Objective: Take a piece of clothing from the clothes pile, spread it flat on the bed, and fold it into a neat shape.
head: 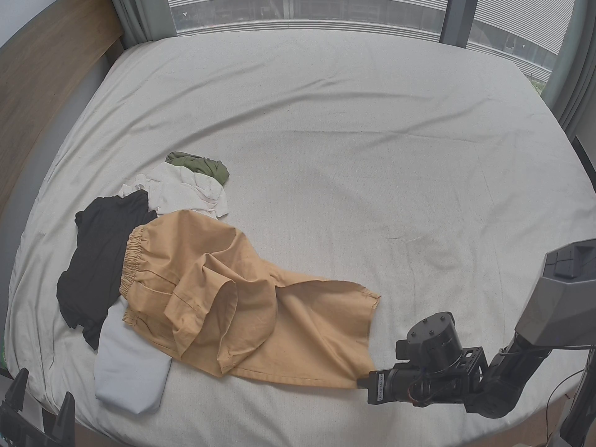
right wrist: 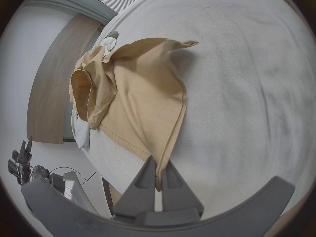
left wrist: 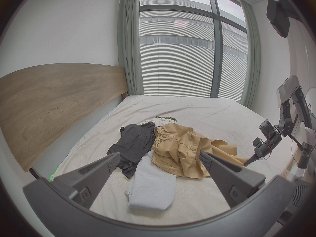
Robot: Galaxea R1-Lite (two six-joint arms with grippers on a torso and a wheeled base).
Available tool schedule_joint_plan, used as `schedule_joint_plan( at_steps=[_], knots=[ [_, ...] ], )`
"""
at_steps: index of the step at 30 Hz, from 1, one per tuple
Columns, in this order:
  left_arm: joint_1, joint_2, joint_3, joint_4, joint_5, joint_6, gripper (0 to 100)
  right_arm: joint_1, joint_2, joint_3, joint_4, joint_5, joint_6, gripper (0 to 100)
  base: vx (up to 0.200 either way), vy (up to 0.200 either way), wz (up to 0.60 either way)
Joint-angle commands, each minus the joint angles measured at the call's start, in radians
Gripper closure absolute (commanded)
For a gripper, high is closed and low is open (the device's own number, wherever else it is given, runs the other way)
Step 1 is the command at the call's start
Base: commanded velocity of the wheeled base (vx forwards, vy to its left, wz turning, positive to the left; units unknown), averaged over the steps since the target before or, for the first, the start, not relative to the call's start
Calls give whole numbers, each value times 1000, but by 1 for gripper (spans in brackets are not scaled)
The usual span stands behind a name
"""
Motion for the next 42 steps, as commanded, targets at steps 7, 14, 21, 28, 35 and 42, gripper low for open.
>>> schedule_joint_plan(
  at_steps=[7, 14, 21, 28, 35, 42],
  knots=[
    [0, -15, 18, 0, 0, 0, 0, -18, -11, 147, -113, 1, -1, 100, 0, 0, 0],
    [0, -15, 18, 0, 0, 0, 0, -61, -10, 211, -170, 1, -16, 100, 0, 0, 0],
    [0, -15, 18, 0, 0, 1, 0, -107, -10, 283, -231, 5, -42, 100, 0, 0, 0],
    [0, -15, 18, 0, 0, 1, 0, -139, -10, 354, -292, 7, -50, 100, 0, 0, 0],
    [0, -15, 18, 0, 0, 1, 0, -188, -13, 395, -317, 8, -85, 100, 0, 0, 0],
    [0, -15, 18, 0, 0, 1, 0, -224, -20, 395, -291, 8, -110, 100, 0, 0, 0]
  ],
)
